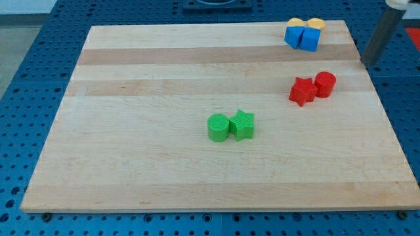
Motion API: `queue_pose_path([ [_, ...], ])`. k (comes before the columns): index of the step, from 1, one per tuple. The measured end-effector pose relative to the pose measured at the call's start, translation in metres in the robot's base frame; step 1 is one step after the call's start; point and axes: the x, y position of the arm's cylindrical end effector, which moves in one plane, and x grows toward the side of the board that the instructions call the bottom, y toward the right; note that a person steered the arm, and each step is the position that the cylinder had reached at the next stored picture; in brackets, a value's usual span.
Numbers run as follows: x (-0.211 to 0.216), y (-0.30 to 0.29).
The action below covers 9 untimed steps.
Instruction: Move the yellow blocks to the left side of the board
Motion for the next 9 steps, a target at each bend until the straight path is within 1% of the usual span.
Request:
queue_pose_path([
  [2,-0.060,0.000],
  [3,-0.083,-0.001],
  [4,-0.097,-0.011],
  [5,-0.102,-0.027],
  [9,-0.097,-0.108],
])
